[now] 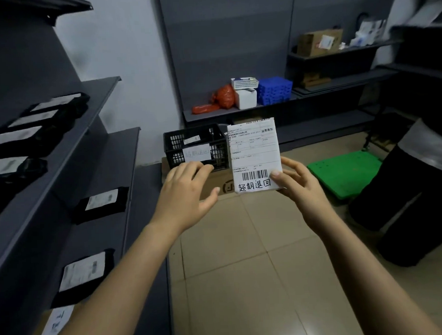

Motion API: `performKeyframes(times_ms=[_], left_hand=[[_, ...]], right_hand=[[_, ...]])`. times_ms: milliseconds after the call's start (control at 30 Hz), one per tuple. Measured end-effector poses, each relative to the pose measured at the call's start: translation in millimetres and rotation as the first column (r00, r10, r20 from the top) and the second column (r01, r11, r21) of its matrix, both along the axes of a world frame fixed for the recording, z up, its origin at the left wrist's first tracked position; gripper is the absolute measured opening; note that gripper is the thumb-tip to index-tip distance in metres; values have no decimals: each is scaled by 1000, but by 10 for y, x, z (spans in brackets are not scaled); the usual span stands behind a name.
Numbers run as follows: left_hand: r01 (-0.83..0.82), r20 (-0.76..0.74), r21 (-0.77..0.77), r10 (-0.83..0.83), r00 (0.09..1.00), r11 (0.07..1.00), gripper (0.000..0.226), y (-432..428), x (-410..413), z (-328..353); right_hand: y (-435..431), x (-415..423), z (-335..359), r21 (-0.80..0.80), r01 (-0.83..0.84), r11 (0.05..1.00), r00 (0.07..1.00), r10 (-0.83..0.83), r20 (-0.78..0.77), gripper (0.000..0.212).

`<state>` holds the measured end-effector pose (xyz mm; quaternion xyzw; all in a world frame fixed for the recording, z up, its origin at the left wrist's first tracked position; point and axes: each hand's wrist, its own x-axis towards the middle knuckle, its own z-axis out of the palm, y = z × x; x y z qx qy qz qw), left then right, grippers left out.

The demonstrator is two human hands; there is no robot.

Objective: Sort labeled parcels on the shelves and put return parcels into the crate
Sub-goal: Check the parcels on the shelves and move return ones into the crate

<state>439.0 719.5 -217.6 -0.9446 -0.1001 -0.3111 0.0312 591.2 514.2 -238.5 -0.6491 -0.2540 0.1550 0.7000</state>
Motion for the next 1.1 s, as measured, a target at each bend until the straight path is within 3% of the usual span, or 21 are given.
performKeyframes(times_ms=[667, 1100], left_hand=[[-105, -2, -35, 105, 994, 994, 47, 1763, 2731, -70], [-95, -33, -20, 94, 995, 995, 41, 3817, 4133, -133]], right_hand=[[1987, 3010, -32, -19, -98, 995, 995, 98, 13, 73], [3980, 4330, -191, -16, -81, 997, 996, 80, -28, 68]])
